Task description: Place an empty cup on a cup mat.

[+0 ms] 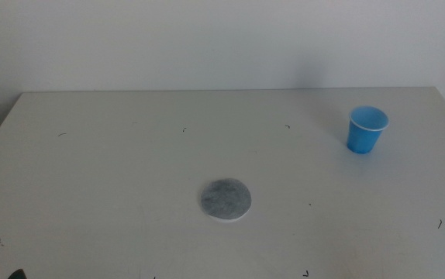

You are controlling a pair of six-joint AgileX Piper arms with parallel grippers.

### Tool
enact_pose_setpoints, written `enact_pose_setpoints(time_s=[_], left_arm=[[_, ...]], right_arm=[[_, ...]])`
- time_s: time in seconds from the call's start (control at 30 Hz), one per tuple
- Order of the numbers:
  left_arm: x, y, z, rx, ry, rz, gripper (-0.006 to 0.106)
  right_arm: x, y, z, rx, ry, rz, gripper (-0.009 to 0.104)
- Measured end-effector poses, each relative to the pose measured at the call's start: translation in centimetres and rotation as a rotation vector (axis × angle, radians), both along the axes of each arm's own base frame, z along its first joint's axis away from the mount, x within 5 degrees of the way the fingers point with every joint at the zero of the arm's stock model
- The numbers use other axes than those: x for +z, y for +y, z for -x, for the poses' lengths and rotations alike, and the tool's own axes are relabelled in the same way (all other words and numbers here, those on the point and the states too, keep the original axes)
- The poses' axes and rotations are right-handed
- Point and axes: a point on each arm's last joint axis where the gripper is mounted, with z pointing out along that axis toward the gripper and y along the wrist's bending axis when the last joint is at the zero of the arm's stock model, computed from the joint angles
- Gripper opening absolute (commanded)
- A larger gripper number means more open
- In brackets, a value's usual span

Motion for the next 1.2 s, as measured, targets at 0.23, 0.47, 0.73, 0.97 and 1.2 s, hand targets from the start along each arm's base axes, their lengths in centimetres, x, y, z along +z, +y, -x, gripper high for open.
enact_pose_setpoints(time_s=[0.23, 0.47, 0.73, 0.97, 1.2], left_arm=[[0.0, 0.0, 0.0, 0.0, 0.0, 0.0, 0.105], [0.0, 0.0, 0.0, 0.0, 0.0, 0.0, 0.105], [0.0, 0.0, 0.0, 0.0, 0.0, 0.0, 0.105], [0.0, 0.0, 0.0, 0.0, 0.0, 0.0, 0.105], [0.0, 0.0, 0.0, 0.0, 0.0, 0.0, 0.105]], right_arm=[[0.6, 0.0, 0.1, -0.005, -0.005, -0.027, 0.082], [3.8, 0.0, -0.8, -0.019, 0.054, -0.083, 0.082], [8.9, -0.2, -4.5, -0.042, 0.264, -0.085, 0.082], [13.5, -0.3, -10.1, -0.058, 0.442, -0.078, 0.082], [16.6, -0.3, -17.5, -0.04, 0.602, -0.053, 0.082]])
